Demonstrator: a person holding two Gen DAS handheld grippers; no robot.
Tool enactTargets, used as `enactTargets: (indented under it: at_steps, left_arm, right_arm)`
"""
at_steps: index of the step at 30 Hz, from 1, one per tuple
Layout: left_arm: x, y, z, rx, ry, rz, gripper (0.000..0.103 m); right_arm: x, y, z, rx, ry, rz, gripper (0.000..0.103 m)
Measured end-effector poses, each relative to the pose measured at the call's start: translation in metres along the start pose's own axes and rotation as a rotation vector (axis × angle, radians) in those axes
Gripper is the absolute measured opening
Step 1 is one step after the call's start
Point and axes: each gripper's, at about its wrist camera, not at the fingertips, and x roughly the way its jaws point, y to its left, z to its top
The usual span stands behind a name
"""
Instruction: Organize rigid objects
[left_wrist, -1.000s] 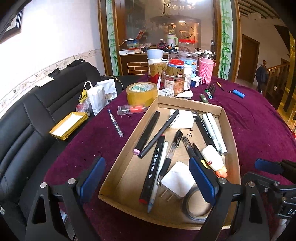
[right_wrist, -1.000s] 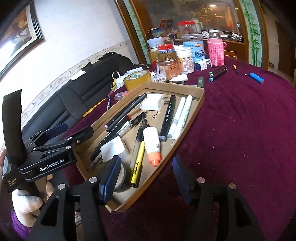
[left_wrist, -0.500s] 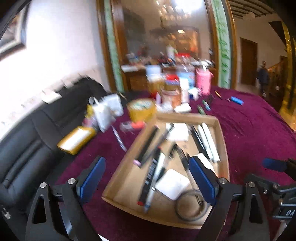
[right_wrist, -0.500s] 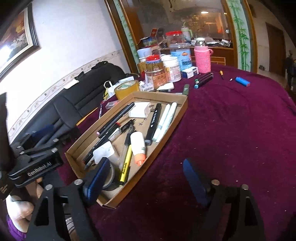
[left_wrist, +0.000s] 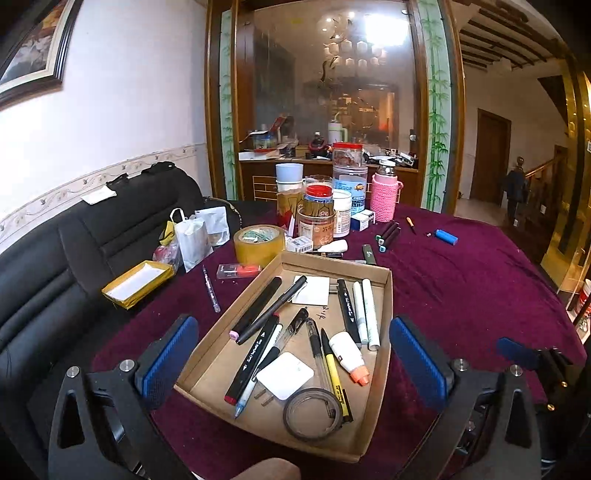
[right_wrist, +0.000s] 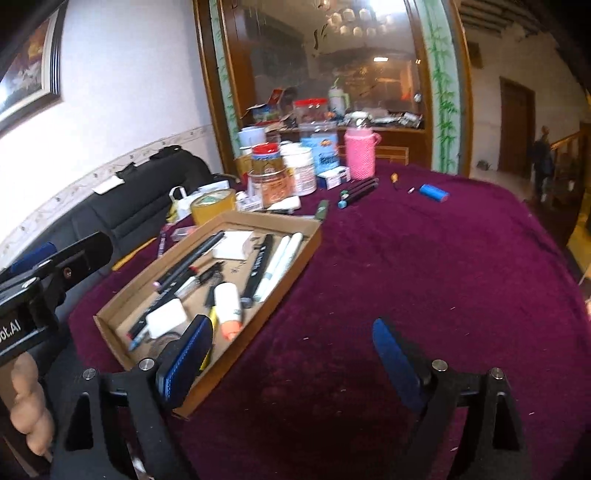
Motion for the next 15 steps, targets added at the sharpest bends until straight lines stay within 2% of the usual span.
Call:
enactTargets:
  at_steps: [3,15]
  left_arm:
    - [-0.003,0.003,0.000,-0.020,-0.009,0.019,0.103]
    - [0.016,0.019,-0.006,-0.059,0.047,0.057,0.103]
  right_arm:
    - [-0.002,0.003,0.001,-0.026,-0.020,-0.037,0.095]
    - [0.011,0.022,0.009,-0.089,0.016,-0.022,0.095]
